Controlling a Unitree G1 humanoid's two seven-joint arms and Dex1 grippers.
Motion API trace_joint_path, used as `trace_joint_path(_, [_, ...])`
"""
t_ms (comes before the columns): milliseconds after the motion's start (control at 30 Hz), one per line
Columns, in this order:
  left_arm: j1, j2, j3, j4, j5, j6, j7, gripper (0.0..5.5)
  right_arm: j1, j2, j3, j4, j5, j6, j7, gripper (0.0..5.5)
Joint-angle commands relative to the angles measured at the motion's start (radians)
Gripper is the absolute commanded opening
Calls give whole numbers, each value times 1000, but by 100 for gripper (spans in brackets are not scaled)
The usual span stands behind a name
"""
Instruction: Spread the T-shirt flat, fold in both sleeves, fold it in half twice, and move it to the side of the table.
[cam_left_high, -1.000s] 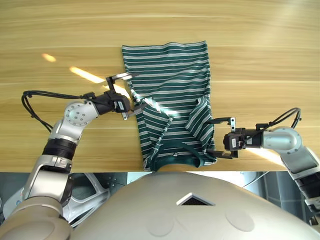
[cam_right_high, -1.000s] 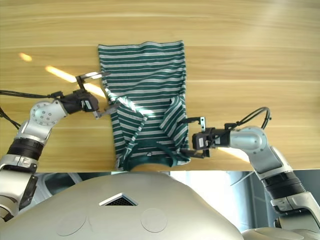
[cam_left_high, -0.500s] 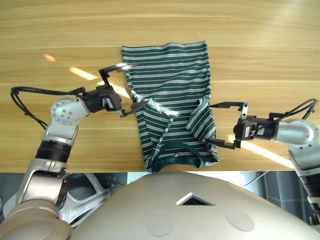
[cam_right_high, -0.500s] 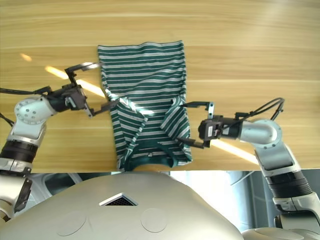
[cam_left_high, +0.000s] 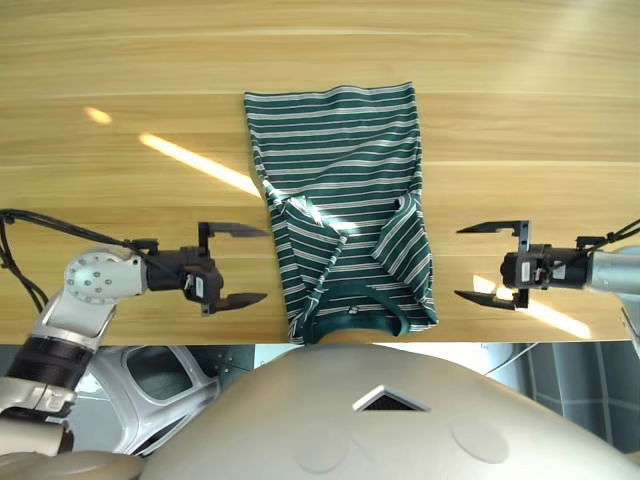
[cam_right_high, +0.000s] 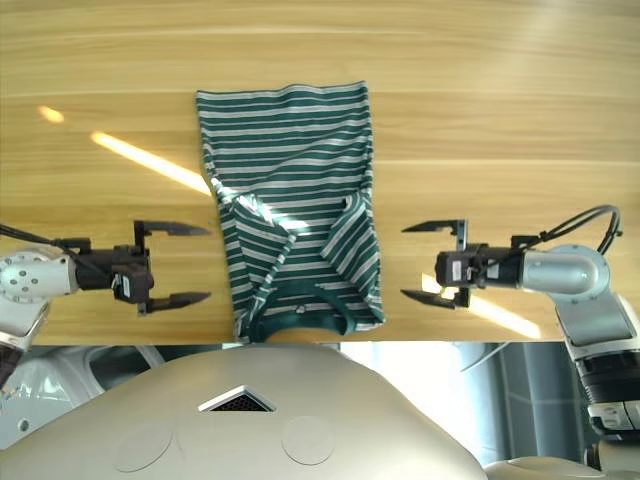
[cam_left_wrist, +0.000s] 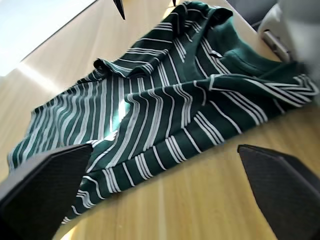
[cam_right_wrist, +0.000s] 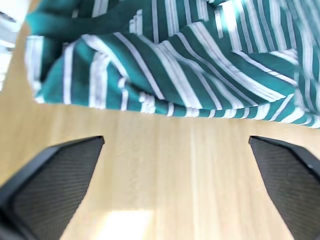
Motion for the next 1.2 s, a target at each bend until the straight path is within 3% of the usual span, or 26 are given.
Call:
trace_joint_path(33, [40,38,-7,-29,37,-13,-20,540,35,-5,17,1,-8,-34,22,534])
trace_joint_path(400, [60,-33,-79,-16,109,-46,14,540,40,51,89,16,-28,-51,9,534])
trace_joint_path(700, [53,-97,-131,32,153,-80,52,540,63,63,110,-16,-39,-54,2,358])
trace_joint_path(1200, [61,-93,-199,62,175,-102,54,301,79,76,127,-63,-35,-40,-2,95])
